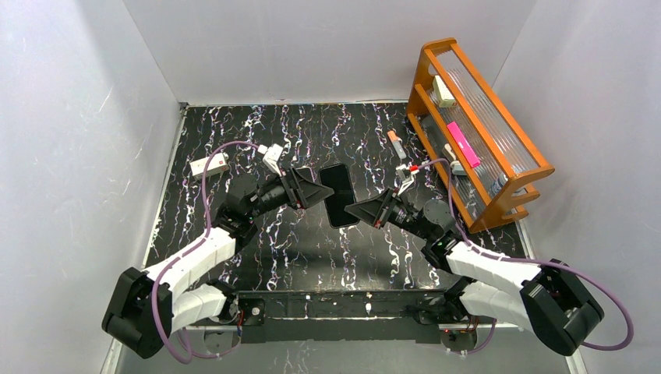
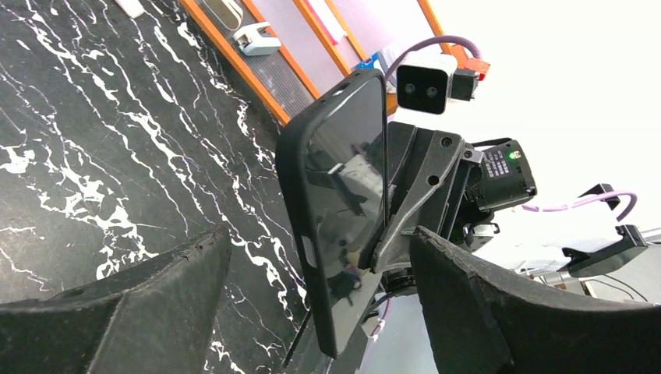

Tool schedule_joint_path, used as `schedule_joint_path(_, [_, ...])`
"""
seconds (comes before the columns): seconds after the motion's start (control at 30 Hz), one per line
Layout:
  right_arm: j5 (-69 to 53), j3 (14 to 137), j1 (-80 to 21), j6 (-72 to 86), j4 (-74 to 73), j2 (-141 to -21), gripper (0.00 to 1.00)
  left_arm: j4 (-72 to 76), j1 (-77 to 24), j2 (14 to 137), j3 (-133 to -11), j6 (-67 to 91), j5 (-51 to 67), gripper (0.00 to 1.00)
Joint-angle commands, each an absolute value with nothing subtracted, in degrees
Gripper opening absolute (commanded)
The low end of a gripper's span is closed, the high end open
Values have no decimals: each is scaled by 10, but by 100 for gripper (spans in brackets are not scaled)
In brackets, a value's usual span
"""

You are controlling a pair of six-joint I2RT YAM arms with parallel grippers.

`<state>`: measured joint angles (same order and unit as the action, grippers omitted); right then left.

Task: Take the phone out of the phone case
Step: Pick up the phone at the center of the board.

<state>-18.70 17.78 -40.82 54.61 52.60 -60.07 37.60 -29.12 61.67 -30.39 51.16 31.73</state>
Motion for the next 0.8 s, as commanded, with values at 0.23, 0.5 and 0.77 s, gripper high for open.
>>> schedule_joint_path(0.23, [-247,202,-401,598,671,-621,1,487,-293,637,-313,573,375,63])
schedule_joint_path(0.5, [-281,224,-397,613,701,-654,1,523,-294,644,-313,595,414,46])
schedule_joint_path(0.77, [-301,258,-396,612,695,-698,1,542,-299,647,-315,617,406,19])
